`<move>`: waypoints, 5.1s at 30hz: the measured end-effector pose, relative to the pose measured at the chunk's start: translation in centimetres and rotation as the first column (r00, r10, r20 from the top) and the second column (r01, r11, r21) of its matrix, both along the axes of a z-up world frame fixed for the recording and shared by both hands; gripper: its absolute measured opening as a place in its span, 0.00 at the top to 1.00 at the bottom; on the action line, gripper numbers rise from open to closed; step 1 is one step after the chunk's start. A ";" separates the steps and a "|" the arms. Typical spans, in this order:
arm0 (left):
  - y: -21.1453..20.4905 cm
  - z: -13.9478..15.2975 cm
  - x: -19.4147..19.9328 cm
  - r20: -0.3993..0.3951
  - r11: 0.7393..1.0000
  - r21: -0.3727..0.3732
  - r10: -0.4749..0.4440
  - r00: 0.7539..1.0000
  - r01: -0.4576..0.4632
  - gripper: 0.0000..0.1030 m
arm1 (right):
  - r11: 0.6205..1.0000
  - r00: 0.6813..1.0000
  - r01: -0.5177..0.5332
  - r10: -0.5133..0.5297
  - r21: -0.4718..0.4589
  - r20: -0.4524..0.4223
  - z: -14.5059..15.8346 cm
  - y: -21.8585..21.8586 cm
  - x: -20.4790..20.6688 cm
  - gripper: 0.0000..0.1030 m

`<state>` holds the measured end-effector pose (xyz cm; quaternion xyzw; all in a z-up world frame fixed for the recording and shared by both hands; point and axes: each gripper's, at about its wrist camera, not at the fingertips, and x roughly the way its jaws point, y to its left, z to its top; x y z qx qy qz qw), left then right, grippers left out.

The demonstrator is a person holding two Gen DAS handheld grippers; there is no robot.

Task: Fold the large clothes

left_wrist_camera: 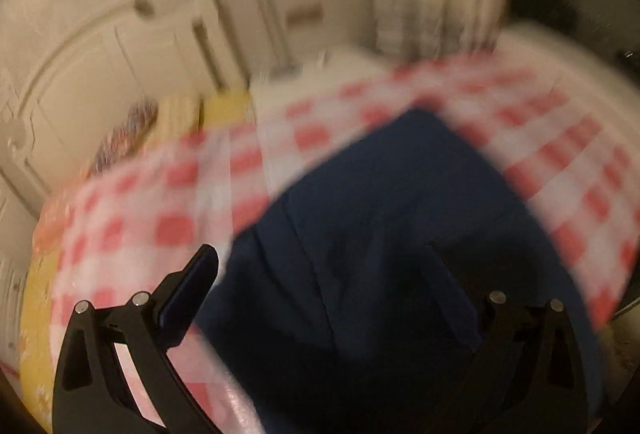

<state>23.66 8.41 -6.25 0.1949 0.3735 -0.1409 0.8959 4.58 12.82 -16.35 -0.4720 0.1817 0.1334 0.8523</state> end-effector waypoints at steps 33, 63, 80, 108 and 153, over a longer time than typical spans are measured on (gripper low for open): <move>7.4 -4.9 0.6 0.049 0.953 -0.198 0.243 0.969 -0.229 0.02 | 0.813 0.858 0.423 -0.217 0.401 -0.466 5.0 -19.3 25.2 0.63; 10.7 -6.9 -14.3 0.075 0.921 -0.274 0.308 0.948 -0.277 0.02 | 0.838 0.858 0.424 -0.251 0.344 -0.448 4.6 -19.0 25.1 0.63; 4.4 2.4 -8.3 0.092 0.965 -0.177 0.211 0.973 -0.193 0.07 | 0.817 0.875 0.412 -0.230 0.404 -0.426 4.4 -19.7 24.8 0.63; 5.3 -3.7 2.4 -0.064 0.951 -0.076 0.296 0.953 -0.300 0.02 | 0.790 0.874 0.409 -0.196 0.456 -0.444 4.5 -20.3 24.9 0.62; 10.4 -4.4 -11.4 -0.100 0.900 -0.233 0.356 0.929 -0.370 0.02 | 0.548 0.872 0.441 -0.072 0.711 -0.485 9.9 -26.5 15.0 0.04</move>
